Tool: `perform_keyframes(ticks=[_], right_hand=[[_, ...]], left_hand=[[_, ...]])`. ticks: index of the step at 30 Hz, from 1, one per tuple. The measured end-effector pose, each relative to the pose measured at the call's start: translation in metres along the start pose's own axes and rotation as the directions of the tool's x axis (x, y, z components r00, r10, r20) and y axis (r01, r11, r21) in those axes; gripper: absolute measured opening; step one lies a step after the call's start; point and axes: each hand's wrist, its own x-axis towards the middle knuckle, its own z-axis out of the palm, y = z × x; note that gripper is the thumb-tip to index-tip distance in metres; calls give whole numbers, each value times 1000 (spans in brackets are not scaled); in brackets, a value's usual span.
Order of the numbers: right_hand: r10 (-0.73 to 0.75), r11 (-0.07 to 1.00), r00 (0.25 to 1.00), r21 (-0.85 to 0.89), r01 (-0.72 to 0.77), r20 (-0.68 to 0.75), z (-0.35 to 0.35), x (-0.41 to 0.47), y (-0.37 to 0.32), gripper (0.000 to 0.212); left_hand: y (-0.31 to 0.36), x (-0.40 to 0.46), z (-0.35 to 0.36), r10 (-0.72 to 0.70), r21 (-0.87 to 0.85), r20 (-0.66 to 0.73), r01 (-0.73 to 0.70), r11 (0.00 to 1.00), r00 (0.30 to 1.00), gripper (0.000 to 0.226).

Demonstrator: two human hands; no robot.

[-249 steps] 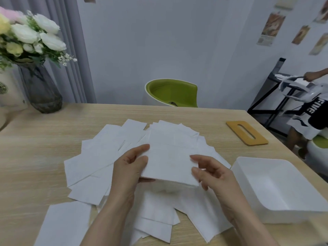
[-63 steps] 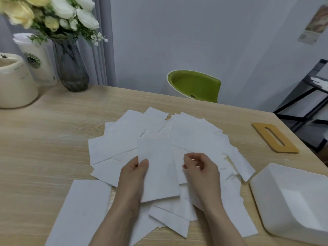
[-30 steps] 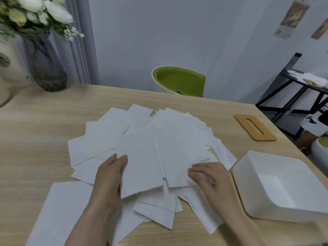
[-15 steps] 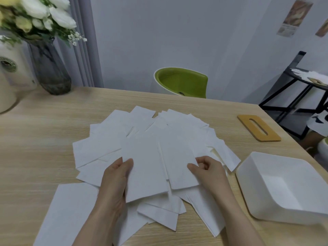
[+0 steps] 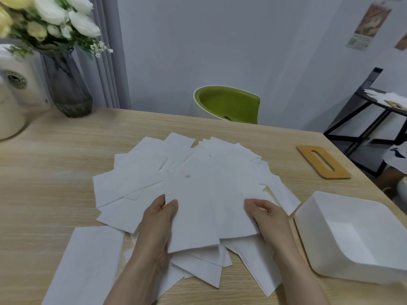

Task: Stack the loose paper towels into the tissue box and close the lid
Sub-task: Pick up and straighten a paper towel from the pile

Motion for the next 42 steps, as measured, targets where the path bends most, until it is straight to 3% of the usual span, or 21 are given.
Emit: perform_keyframes(ticks=[4,7,10,14,18,21,27,34,37,40,42], right_hand=[[52,999,998,2,-52,47,4,1,2,13],[-10,1000,999,-17,9,-43,-1,3,0,2],[-93,994,986,36,98,-136,-9,4,-7,6],[-42,979,999,201,40,4,-3,-11,-22,3],[-52,961,984,276,3,172,23,-28,-25,7],[-59,955,976,296,-6,212,40,-36,-22,8],[-80,971,967,238,21,241,54,-40,-19,8],[-138,983,966,147,107,221,57,-41,-15,10],[-219,976,970,30,217,105,56,-44,-12,6],[-283,955,956,-66,288,72,58,-49,-11,35],[-263,965,955,21,263,134,61,-53,-14,42]], left_hand=[[-1,1,0,-13,2,-5,13,1000,1000,24],[-2,2,-2,-9,0,-7,9,1000,1000,24],[-3,4,-3,-9,-7,-21,9,1000,1000,26],[-4,6,-2,-44,-43,-20,43,998,999,29],[-3,3,2,-82,-63,-60,78,995,995,22],[-2,2,5,-60,-63,-60,56,996,996,29],[-2,1,8,-27,-52,-33,25,998,999,39],[-3,0,7,50,12,-21,-50,999,999,22],[-2,-2,11,77,-28,-35,-78,997,996,24],[-3,-3,16,93,-111,-66,-100,989,993,22],[-5,-5,20,99,-145,-77,-110,983,992,19]])
